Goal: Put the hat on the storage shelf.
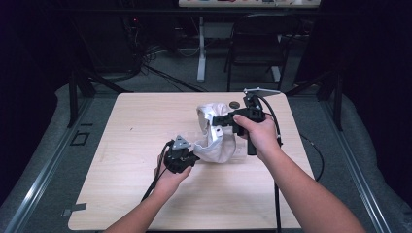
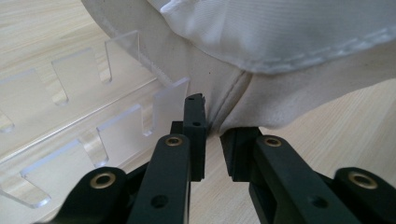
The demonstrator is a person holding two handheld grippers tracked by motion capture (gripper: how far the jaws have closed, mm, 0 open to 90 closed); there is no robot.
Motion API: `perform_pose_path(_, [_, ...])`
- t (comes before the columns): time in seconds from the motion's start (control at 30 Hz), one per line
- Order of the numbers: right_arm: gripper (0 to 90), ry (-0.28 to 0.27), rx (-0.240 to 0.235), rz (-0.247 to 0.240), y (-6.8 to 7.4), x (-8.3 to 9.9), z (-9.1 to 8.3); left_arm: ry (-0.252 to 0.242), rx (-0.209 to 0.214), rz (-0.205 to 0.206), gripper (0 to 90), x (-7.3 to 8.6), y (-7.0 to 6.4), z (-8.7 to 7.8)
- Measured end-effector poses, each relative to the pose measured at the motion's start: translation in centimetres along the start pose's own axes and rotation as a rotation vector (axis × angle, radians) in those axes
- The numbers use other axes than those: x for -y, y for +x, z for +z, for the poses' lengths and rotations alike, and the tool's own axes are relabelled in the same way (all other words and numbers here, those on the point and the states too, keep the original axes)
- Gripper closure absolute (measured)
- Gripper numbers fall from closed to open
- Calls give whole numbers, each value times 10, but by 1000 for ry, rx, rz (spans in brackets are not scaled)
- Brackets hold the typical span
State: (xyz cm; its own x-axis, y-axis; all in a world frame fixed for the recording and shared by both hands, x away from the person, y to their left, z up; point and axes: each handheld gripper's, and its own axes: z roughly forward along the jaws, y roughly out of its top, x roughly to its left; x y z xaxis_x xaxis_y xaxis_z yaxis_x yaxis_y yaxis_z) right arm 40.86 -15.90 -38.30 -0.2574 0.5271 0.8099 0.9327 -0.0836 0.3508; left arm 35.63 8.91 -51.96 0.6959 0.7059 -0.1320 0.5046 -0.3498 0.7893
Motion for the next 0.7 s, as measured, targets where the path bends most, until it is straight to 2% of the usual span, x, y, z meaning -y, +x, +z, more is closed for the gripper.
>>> perform_pose_path(0.17, [817, -6, 7, 1, -1, -1, -2, -17, 2, -9, 668, 5, 0, -6])
perform_pose_path(0.33, [815, -21, 17, 0, -2, -1, -5, -53, 4, -23, 578, 16, 0, -23])
perform_pose_path(0.6, [805, -31, 21, 4, -3, -1, -6, -72, 7, -28, 560, 36, 4, -49])
perform_pose_path(0.7, [783, -34, 20, 0, -2, 0, -7, -85, -13, -16, 556, 44, 8, -56])
